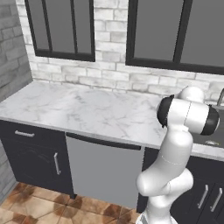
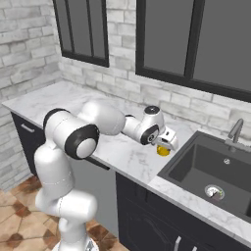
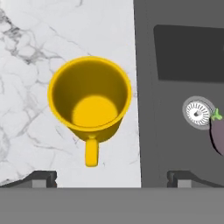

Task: Clear the mugs and bowl far away from the sink.

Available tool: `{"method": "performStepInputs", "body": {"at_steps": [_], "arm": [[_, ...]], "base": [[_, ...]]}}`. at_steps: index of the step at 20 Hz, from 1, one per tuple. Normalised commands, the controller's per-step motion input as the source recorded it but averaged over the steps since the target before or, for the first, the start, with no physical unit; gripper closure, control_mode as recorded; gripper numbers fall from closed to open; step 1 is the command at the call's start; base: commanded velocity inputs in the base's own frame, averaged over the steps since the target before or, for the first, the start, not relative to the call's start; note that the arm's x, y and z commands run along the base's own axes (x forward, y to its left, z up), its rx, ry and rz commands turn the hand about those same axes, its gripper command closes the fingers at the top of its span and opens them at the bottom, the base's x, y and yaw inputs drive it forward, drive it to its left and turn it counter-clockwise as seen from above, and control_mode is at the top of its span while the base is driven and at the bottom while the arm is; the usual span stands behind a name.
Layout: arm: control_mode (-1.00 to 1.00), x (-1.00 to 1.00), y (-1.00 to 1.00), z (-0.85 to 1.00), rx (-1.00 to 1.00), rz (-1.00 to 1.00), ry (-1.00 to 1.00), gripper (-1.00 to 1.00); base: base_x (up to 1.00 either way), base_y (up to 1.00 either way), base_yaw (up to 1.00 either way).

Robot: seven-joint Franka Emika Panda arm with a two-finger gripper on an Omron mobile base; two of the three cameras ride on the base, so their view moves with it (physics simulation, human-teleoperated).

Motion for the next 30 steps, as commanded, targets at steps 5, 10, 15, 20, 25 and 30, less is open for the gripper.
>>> {"method": "performStepInputs", "body": {"at_steps": [5,10,15,20,25,30], "arm": [[-1.0,0.24,-0.01,-0.21,0.0,0.03,0.0,-1.0],[-1.0,0.05,0.0,-0.26,0.0,0.04,0.0,-1.0],[-1.0,0.01,0.0,-0.1,0.0,0.02,0.0,-1.0],[-1.0,0.09,0.0,-0.1,0.0,0.0,0.0,-1.0],[-1.0,0.08,0.0,-0.05,0.0,0.0,0.0,-1.0],[-1.0,0.1,0.0,0.0,0.0,0.0,0.0,-1.0]], "base": [[0.0,0.0,0.0],[0.0,0.0,0.0],[0.0,0.0,0.0],[0.0,0.0,0.0],[0.0,0.0,0.0],[0.0,0.0,0.0]]}}
